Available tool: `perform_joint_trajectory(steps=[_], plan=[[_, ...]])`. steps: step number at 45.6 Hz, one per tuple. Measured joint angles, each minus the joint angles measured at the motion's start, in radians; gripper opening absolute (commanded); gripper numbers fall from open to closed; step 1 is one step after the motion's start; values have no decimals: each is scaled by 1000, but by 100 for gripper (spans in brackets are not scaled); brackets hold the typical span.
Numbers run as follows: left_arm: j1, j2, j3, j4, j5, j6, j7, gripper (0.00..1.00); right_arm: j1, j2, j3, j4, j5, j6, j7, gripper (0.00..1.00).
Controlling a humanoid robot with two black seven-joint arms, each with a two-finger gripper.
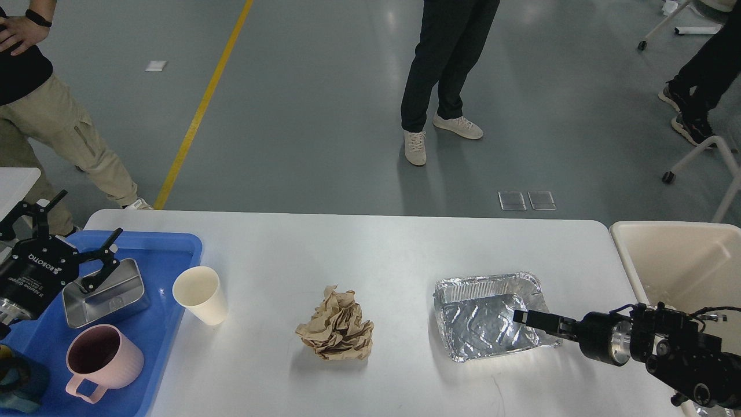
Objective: Tidy desktop
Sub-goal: 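Slide the right gripper onto the foil tray rim and close it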
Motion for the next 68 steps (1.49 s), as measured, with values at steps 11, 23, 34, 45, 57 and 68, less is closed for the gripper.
perform_joint_trajectory(steps=[11,23,34,45,57,68], plan=[[1,-1,-3,0,0,-2,0,97,22,2,-76,-2,-1,1,2,100],[7,-3,-8,0,0,-12,0,97,28,11,-85,-4,-2,-31,7,99],[11,-3,-9,0,0,-14,0,97,29,17,-120,-8,-11,-82,17,55],[11,-3,-10,1,0,-18,0,97,45,22,-219,-16,-12,-123,50,27],[11,-3,-10,3,0,-23,-2,97,55,31,-259,-38,-12,-124,60,5],[12,-3,-10,4,0,-25,-3,97,57,30,-263,-60,-12,-124,100,0]])
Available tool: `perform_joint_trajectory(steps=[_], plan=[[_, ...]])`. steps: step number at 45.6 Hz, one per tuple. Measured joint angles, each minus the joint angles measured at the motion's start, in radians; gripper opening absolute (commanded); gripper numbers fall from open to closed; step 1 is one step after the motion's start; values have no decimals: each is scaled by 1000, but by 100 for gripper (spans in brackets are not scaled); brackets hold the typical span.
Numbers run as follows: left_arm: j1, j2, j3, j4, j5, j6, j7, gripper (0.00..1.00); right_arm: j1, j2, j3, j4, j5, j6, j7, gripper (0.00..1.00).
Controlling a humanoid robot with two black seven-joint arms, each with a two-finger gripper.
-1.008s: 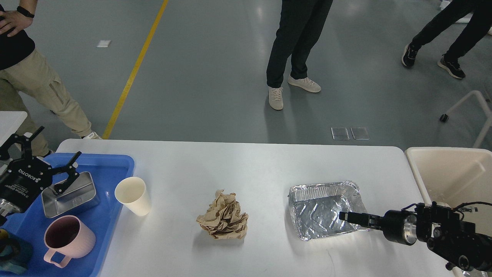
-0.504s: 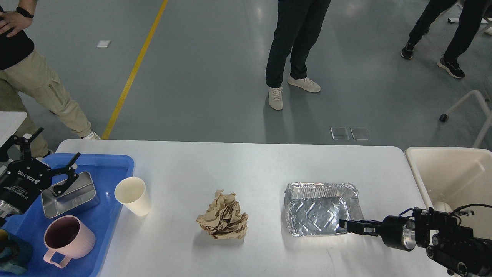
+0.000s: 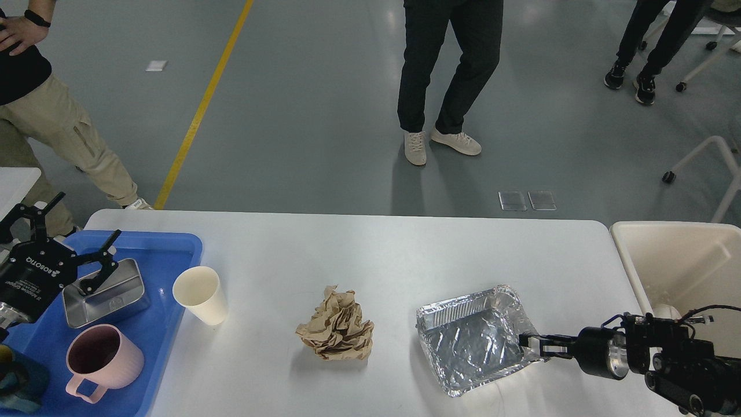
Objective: Tidy desktop
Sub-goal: 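Slide the right gripper onto the foil tray rim and close it, then lift the foil tray with the right gripper and hold it above the table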
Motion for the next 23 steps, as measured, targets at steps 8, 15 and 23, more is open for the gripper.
perform_joint_trajectory(steps=[8,15,23], plan=[[1,0,0,1,0,0,0,97,-2,0,-1,-24,-1,0,49,0],[1,0,0,2,0,0,-1,97,0,-4,-3,-42,-1,0,75,0],[1,0,0,3,0,0,-1,97,18,-21,-10,-44,1,1,105,0]])
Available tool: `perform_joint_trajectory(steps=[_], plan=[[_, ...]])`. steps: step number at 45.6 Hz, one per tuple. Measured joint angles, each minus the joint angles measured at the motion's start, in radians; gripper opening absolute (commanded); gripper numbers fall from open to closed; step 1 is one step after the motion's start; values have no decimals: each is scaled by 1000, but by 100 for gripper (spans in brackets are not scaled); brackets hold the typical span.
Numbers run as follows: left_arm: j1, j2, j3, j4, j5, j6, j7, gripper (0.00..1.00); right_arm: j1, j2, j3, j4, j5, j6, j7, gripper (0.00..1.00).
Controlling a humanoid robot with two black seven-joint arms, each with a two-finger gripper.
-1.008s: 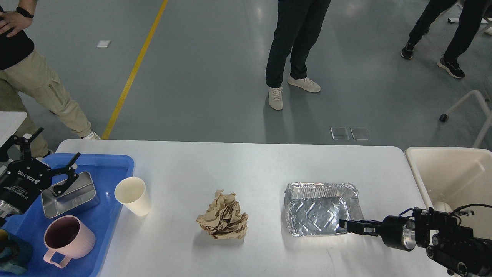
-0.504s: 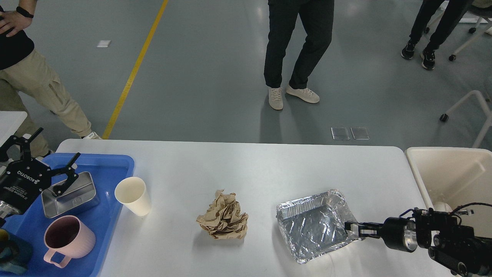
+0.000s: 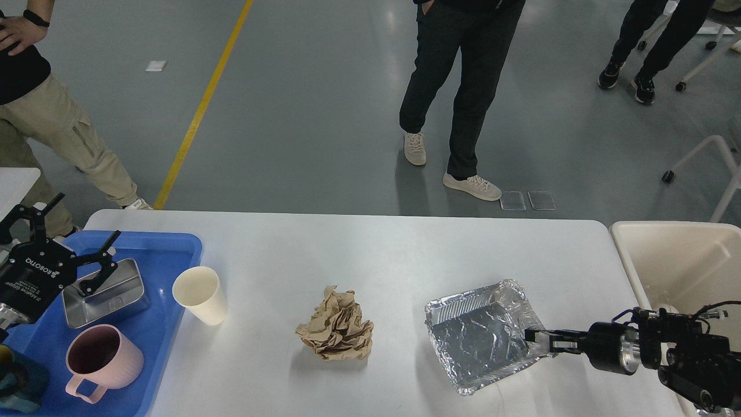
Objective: Tidy desktop
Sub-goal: 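Lift the foil tray with the right gripper and hold it above the table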
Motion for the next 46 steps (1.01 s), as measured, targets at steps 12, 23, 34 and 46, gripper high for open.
perform_joint_trajectory(steps=[12,23,34,46], plan=[[-2,-4,3,1,0,0,0,97,91,-76,-4,24,10,13,19,0],[-15,-5,17,2,0,5,4,97,212,-92,-8,61,14,117,-45,0],[-19,4,20,2,1,6,6,97,311,-85,-8,124,32,211,-198,0],[-21,5,19,2,27,6,6,97,399,-72,-7,262,35,257,-398,0]])
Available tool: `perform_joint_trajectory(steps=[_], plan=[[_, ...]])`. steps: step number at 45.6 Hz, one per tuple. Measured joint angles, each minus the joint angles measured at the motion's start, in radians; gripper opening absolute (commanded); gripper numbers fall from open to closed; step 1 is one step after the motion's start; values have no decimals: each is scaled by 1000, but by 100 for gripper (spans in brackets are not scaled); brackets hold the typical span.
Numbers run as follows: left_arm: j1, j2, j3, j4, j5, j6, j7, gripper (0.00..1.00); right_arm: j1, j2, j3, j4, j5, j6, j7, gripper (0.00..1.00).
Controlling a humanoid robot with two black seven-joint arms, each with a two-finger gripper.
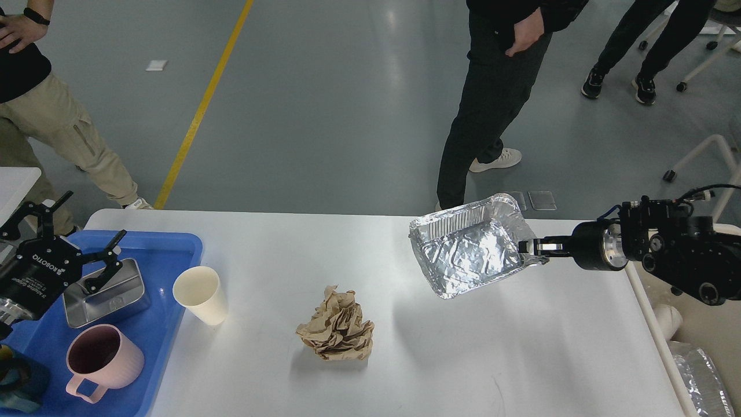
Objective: Tidy desktop
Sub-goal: 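Lift the foil tray with the right gripper and hold it above the table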
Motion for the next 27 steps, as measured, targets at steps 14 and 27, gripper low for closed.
perform_joint_trajectory(steps=[14,27], plan=[[0,2,0,0,4,0,0,97,55,0,8,125,52,35,-102,0],[0,0,0,0,28,0,0,97,94,6,3,224,182,42,-272,0]])
